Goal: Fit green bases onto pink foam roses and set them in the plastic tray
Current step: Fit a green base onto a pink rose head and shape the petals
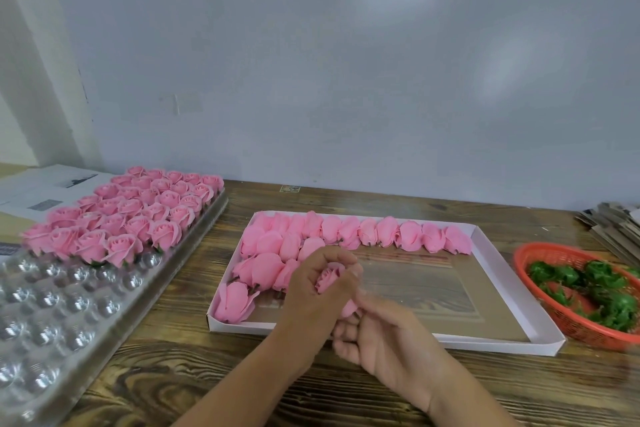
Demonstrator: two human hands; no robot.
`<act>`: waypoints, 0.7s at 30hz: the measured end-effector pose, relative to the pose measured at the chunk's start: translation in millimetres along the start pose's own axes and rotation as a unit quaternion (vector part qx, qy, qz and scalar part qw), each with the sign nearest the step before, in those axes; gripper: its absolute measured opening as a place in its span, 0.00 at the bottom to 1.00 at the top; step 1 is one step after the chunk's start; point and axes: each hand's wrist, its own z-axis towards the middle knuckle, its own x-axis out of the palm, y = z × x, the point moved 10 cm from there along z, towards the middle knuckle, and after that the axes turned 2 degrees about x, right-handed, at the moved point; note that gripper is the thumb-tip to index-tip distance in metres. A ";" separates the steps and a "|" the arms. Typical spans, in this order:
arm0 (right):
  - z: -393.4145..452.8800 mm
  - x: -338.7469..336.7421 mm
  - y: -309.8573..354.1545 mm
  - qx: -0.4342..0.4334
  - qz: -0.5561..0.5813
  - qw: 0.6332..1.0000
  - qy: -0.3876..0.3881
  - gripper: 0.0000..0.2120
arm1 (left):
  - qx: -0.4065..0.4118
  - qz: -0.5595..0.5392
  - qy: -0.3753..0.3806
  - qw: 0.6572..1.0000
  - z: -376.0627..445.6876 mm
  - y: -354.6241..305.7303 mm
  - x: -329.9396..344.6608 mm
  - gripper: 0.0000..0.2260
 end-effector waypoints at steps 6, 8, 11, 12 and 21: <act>-2.2 -10.4 15.6 -0.068 -0.034 0.996 -0.044 0.12 | 0.103 0.243 -0.054 0.963 0.5 -20.9 -15.5 0.04; -3.8 -10.6 20.8 -0.090 -0.063 0.993 -0.053 0.13 | 0.132 0.285 -0.048 0.948 0.0 -22.9 -12.8 0.11; -8.1 -9.9 26.5 -0.100 -0.163 0.977 -0.094 0.17 | 0.113 0.267 -0.056 0.955 0.7 -18.3 -16.0 0.13; -10.8 -10.7 29.8 -0.103 -0.227 0.961 -0.118 0.17 | 0.098 0.262 -0.059 0.958 1.5 -14.9 -17.9 0.12; -27.5 -3.2 54.6 -0.239 -0.487 0.820 -0.182 0.07 | -0.003 0.227 -0.029 0.973 4.1 9.9 -18.0 0.13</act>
